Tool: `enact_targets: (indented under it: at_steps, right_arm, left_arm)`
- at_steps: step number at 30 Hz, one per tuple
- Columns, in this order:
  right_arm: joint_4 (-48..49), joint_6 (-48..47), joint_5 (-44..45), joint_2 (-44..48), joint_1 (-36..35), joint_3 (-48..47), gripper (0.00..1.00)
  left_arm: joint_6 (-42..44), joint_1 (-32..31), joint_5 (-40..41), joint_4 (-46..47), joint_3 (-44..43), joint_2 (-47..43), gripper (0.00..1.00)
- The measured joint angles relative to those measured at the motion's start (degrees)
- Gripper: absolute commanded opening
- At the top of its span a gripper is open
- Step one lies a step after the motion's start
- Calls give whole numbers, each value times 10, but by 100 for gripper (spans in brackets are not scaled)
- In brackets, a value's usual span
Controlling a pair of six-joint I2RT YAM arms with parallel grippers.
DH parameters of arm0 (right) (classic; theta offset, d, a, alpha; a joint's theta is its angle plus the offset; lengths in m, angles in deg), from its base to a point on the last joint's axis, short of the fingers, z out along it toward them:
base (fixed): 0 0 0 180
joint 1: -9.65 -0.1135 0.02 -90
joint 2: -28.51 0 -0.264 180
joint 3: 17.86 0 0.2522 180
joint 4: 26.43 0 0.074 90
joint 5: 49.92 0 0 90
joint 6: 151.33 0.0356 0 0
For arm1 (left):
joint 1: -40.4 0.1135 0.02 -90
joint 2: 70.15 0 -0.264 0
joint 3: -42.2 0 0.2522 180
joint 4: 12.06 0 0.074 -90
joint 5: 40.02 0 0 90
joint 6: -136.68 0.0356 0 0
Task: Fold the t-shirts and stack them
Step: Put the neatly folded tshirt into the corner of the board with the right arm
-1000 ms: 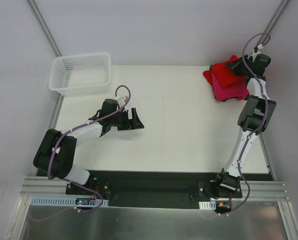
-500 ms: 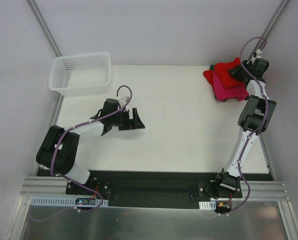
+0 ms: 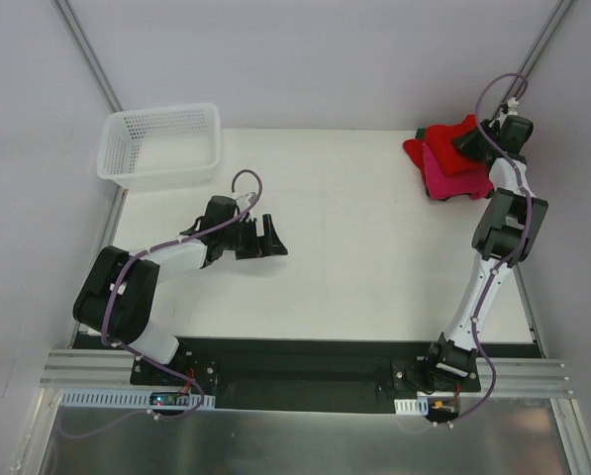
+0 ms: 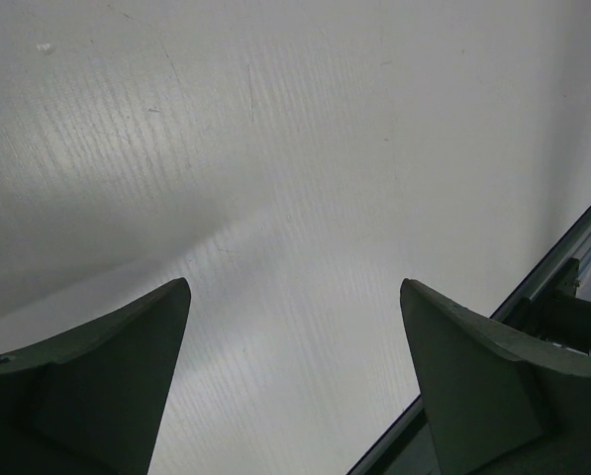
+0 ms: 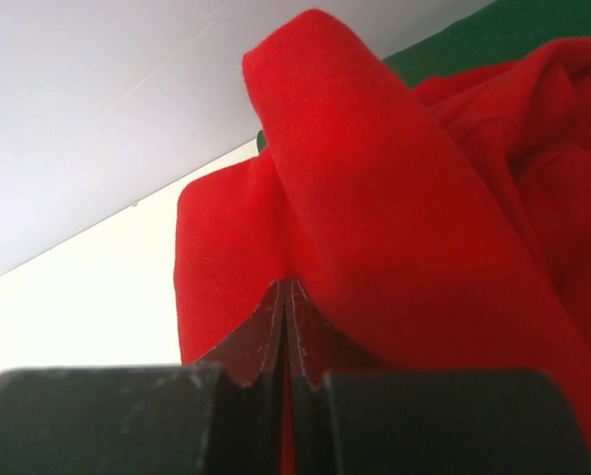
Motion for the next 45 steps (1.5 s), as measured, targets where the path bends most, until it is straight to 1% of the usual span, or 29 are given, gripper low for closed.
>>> enact_targets:
  at_steps: [15,26,45]
  right_arm:
    - [-5,-18,25,23,4,0,1]
    - [-9,-79,78,28,4,0,1]
    - [-9,-104,110,36,5,-14,1]
  left_arm:
    - [-2,0,-2,10,0,0,88]
    - [-2,0,-3,12,-8,2,88]
    - [-5,0,-3,13,-13,10,88]
